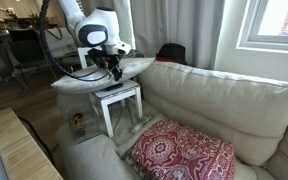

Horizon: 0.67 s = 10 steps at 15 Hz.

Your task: Put the remote control on the white chair then place the pillow on top of the remote

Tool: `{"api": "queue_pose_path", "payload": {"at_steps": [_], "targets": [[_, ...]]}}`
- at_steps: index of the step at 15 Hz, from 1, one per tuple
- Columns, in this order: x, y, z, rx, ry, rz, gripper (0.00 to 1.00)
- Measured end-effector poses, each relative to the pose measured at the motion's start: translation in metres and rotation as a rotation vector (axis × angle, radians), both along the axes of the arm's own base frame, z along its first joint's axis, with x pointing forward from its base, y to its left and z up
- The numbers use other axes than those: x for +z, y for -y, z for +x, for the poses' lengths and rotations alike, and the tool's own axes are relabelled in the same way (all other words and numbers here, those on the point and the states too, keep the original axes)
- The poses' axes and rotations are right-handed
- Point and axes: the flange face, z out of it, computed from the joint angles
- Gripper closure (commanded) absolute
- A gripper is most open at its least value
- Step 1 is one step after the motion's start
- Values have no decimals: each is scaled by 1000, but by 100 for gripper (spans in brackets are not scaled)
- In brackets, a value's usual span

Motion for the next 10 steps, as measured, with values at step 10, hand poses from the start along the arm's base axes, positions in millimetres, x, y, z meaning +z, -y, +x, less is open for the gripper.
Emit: {"api": "queue_pose_path", "payload": {"at_steps": [10], "targets": [[53, 4, 12, 50, 34, -30, 0]]}}
